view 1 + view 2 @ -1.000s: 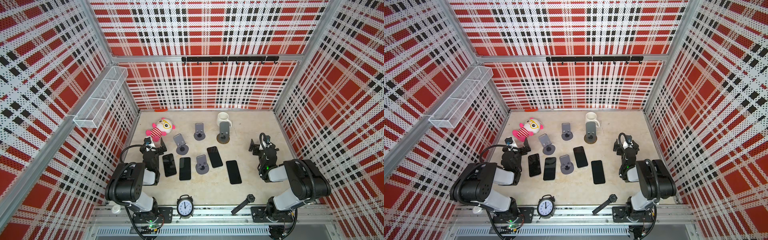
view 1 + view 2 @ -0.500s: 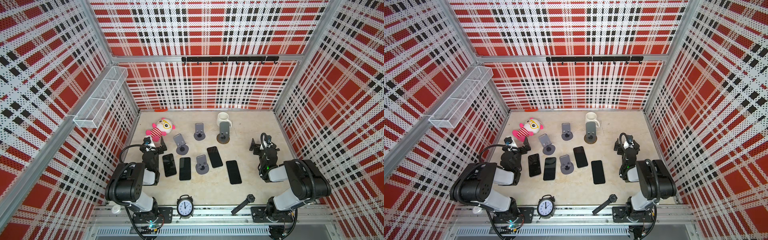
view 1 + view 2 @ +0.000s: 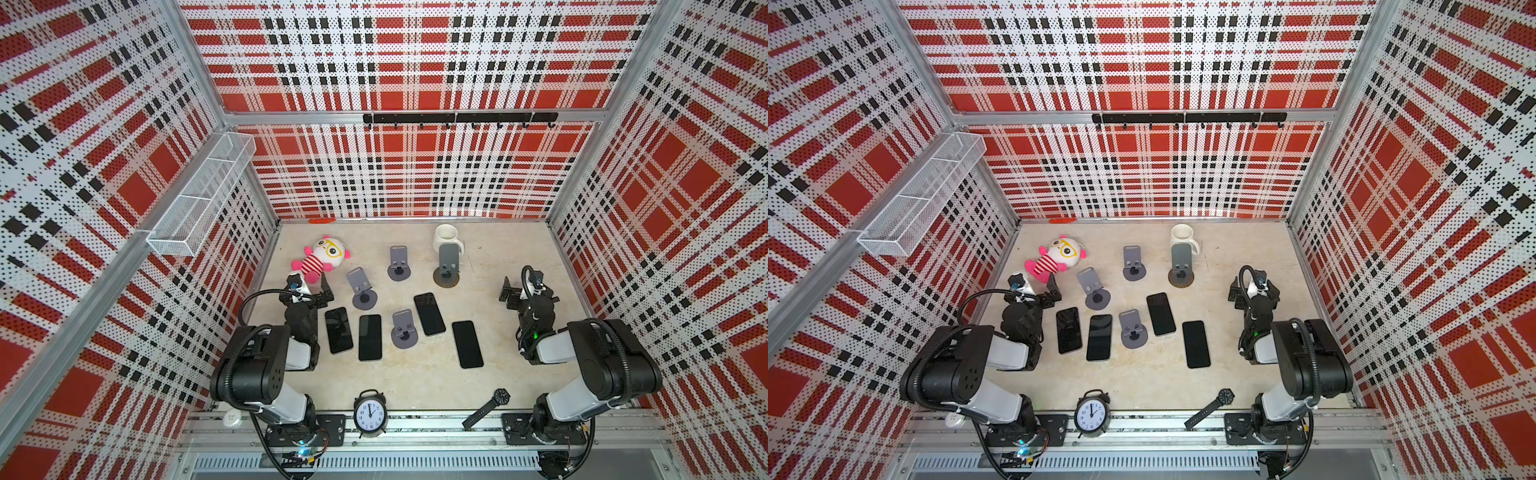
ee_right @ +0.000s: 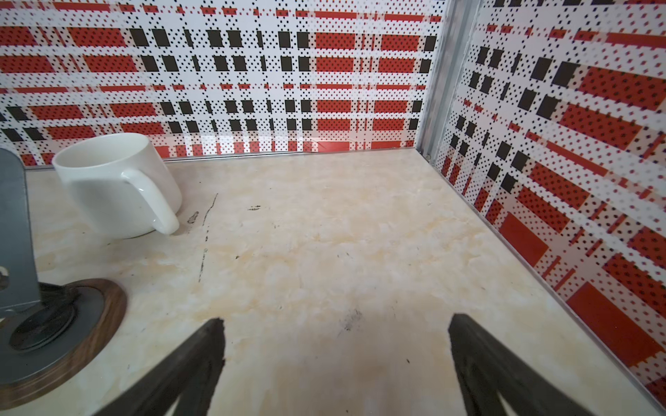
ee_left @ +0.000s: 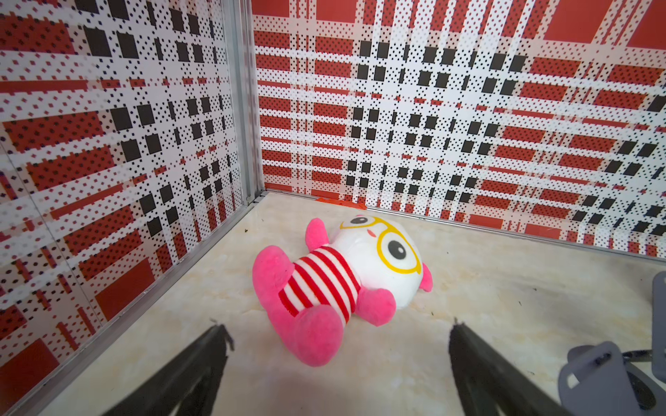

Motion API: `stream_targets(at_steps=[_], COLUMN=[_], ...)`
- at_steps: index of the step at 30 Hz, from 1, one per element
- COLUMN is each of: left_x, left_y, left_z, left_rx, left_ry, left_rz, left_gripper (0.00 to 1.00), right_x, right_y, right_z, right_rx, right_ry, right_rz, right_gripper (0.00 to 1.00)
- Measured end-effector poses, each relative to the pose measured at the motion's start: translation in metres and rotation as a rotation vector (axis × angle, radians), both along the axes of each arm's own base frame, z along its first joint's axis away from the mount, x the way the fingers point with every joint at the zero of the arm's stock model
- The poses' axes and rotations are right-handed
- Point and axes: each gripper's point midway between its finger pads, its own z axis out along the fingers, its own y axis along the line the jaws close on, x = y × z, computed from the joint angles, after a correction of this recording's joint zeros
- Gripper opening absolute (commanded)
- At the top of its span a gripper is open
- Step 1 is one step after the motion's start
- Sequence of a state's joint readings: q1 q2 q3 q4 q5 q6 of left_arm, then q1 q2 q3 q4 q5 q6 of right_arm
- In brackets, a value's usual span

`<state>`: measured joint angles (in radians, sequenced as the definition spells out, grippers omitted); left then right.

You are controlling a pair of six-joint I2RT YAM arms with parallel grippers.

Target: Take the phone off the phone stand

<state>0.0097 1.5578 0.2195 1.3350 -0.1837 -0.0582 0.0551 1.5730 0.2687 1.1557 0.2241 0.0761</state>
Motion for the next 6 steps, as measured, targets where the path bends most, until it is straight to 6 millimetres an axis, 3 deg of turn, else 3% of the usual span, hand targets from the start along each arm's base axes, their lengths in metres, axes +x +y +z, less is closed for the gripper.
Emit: stream_targets(at_steps=[6], left_x=[0.0], left_y=[0.0001], left_z=[0.0], left_rx=[0.0], left_ry=[0.0], left_rz=[0.0], left_gripper=[0.98], right_x=[-0.0002], right_y=[-0.001], right_z=[-0.0001], right_rx=[-0.001], right_ry=[0.0], right_rz=[-0.006], right_gripper=[1.0])
